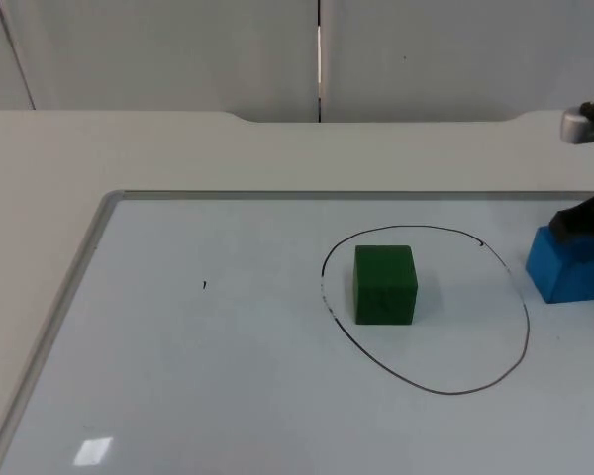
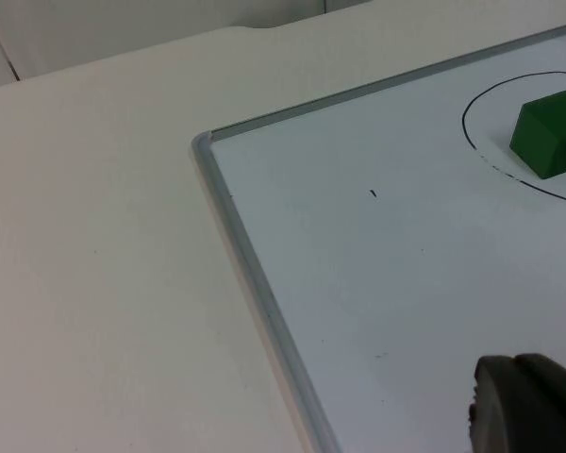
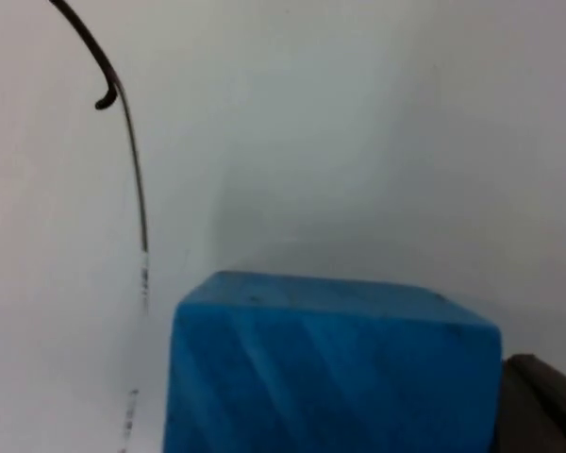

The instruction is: Push the two cubes into the marked area.

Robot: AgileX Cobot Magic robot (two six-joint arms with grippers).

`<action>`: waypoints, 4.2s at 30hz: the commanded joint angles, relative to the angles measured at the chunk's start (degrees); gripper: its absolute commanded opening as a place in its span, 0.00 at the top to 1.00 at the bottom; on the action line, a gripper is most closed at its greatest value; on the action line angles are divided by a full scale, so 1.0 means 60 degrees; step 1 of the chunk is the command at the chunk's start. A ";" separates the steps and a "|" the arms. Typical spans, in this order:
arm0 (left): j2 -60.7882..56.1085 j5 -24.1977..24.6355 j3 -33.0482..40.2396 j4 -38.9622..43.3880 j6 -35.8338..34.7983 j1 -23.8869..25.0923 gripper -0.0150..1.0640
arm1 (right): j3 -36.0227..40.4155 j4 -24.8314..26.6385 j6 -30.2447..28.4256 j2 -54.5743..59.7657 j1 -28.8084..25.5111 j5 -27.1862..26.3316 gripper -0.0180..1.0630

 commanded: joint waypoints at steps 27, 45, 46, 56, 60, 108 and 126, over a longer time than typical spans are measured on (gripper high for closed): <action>-0.0043 -0.0097 0.0041 0.0160 -0.0067 -0.0001 0.99 | -0.0057 0.0559 -0.0108 -0.0053 0.0834 -0.0282 0.98; -0.0043 -0.0097 0.0041 0.0160 -0.0067 -0.0001 0.99 | -0.0057 0.0995 0.0105 -0.0053 0.1038 -0.0361 0.98; -0.0043 -0.0097 0.0041 0.0160 -0.0067 -0.0001 0.99 | -0.0057 0.1061 0.0105 -0.0053 0.1038 -0.0384 0.98; -0.0043 -0.0097 0.0041 0.0160 -0.0067 -0.0001 0.99 | -0.0057 0.1102 0.0105 -0.0053 0.1519 -0.0515 0.98; -0.0043 -0.0097 0.0041 0.0160 -0.0067 -0.0001 0.99 | -0.0057 0.1102 0.0105 -0.0053 0.1858 -0.0829 0.98; -0.0043 -0.0097 0.0041 0.0160 -0.0067 -0.0001 0.99 | 0.0371 0.0052 0.0105 -0.6295 0.2045 0.1179 0.98; -0.0043 -0.0097 0.0041 0.0160 -0.0067 -0.0001 0.99 | 0.3400 0.0108 0.0105 -1.0088 0.2045 0.1247 0.98</action>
